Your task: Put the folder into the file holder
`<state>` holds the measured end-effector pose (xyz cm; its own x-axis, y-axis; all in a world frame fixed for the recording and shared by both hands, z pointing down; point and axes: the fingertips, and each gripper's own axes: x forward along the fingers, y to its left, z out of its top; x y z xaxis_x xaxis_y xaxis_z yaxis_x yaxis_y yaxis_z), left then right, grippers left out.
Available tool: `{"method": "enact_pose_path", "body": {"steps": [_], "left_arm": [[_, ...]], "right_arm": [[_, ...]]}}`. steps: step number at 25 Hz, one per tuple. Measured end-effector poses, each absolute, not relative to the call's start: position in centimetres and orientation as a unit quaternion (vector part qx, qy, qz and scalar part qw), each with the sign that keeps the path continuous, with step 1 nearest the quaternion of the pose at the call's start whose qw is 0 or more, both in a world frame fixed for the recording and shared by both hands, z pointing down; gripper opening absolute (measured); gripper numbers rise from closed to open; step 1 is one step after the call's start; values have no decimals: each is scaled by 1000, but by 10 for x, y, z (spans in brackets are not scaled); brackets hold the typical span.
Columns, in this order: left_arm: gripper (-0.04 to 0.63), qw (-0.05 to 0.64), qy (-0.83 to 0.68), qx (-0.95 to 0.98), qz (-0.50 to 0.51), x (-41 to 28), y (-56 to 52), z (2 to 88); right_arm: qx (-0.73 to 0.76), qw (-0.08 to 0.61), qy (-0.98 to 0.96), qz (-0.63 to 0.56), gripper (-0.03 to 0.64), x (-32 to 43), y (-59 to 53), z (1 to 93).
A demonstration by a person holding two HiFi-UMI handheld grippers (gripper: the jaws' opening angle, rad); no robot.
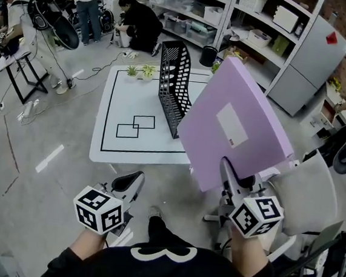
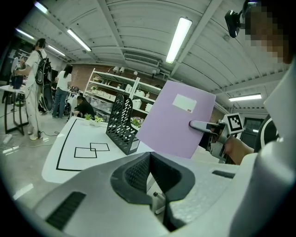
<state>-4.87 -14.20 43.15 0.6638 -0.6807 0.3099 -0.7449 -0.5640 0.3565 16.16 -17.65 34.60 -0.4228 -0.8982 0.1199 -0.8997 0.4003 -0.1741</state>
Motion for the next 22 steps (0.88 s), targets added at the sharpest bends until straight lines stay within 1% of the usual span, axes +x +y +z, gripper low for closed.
{"method": "enact_pose_path", "body": {"steps": [10, 22], "left_arm": [[5, 248, -424, 868, 71, -65, -236, 429], [6, 228, -438, 868, 53, -84, -312, 412]], "right_arm": [[526, 3, -845, 98, 138, 150, -273, 332], [513, -2, -855, 69, 139, 127, -350, 307]]}}
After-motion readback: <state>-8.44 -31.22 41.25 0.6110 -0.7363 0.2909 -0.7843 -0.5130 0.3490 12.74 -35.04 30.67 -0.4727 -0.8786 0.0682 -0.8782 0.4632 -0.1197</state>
